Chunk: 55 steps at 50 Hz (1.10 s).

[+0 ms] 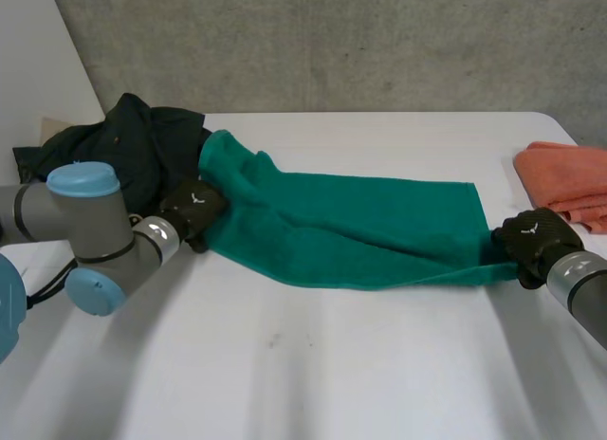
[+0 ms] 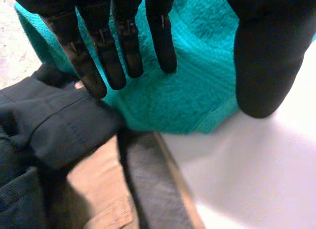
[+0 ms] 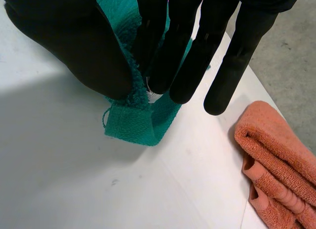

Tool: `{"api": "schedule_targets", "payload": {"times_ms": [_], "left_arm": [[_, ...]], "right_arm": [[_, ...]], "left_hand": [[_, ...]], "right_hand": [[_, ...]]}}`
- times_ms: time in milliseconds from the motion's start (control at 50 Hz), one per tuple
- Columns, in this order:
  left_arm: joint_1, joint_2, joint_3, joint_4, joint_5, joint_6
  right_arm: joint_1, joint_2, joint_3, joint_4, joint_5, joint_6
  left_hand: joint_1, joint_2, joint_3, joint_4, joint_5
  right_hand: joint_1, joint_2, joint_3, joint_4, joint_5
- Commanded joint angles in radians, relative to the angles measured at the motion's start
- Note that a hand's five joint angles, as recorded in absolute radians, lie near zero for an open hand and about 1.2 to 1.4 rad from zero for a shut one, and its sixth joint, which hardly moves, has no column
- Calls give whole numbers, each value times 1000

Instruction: Fold the laundry.

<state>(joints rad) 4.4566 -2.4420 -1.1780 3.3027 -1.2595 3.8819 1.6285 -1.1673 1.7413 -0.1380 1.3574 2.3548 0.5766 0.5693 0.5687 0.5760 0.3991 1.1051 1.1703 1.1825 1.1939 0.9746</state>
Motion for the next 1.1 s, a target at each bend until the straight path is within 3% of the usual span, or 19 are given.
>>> {"api": "schedule_targets", "payload": {"times_ms": [20,940,1000,1020,1060,1100], "left_arm": [[6,-14,21,1,-5,14],[4,-107,170,17,0,13],[6,-118,181,17,0,13],[6,-124,190,17,-1,13],[4,-126,198,17,-5,13],[-3,-123,199,18,-18,8]], "right_arm": [[1,12,0,0,-1,-2],[4,35,0,0,6,-11],[4,37,0,-2,6,-11],[2,37,0,-2,6,-11],[2,35,-2,-2,8,-11],[1,34,-2,-5,9,-11]], "left_hand": [[95,102,103,96,98],[192,199,200,192,195],[329,336,337,330,332],[562,570,570,563,565],[819,826,827,819,822],[820,827,828,820,823]], "right_hand": [[291,226,214,202,247],[291,226,214,202,247],[291,226,214,202,247],[291,226,214,202,247],[291,226,214,202,247],[291,226,214,202,247]]}}
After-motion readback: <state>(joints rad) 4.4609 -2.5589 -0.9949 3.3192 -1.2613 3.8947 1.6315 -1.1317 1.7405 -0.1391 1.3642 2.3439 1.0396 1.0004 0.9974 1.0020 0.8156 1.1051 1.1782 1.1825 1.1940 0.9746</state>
